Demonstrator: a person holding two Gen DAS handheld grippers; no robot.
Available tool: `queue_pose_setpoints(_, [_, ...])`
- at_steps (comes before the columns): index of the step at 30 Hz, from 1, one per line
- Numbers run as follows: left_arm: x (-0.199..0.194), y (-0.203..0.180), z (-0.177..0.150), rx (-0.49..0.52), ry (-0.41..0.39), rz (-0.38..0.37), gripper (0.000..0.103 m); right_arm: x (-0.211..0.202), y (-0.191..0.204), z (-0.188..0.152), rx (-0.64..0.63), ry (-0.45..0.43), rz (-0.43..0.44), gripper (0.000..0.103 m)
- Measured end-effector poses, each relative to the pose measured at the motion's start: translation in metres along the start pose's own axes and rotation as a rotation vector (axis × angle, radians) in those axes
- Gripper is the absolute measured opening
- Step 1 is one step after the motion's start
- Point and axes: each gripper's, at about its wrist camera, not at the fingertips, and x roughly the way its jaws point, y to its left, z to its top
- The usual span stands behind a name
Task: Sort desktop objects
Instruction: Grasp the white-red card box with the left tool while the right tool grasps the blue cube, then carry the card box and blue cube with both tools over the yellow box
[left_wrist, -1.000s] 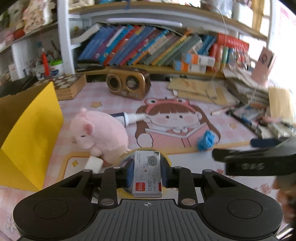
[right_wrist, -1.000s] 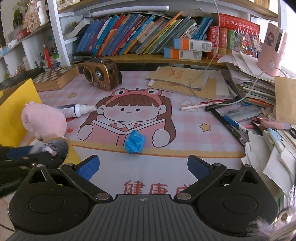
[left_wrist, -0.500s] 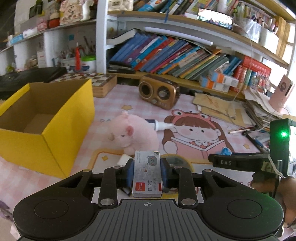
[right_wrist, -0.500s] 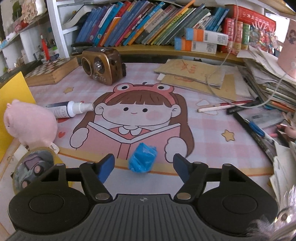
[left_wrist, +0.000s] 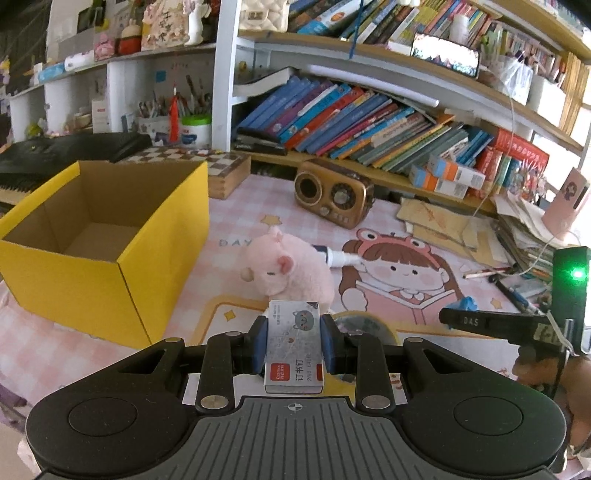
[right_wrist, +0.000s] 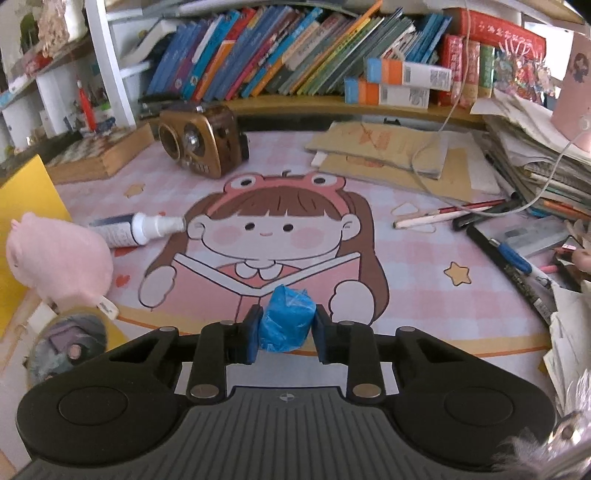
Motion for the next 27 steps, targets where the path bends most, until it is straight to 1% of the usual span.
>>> queue_pose_setpoints(7, [-0.011,0.009,0.004,0.001,-0.041,-0.035,0.028,-0.042,0.010,0.003,0.031,-0.031,0.043,0.026])
queue_pose_setpoints(12, [-0.022,0.019,0.006,0.003,-0.066,-0.092,0.028,-0.078,0.022,0.002,0.032,-0.056,0.071,0.026])
queue_pose_setpoints(17, [-0.025,0.024,0.002,0.030,-0.061,-0.155,0.028,-0.111,0.046,-0.006,0.010,-0.104,0.110,0.026])
queue_pose_setpoints(21, [-0.026,0.028,-0.003,0.059,-0.048,-0.197,0.028,-0.127,0.068,-0.022,-0.044,-0.120,0.102,0.026])
queue_pose_setpoints(27, [-0.036,0.044,-0.011,0.091,-0.037,-0.247,0.028,-0.139,0.088,-0.037,-0.019,-0.112,0.080,0.026])
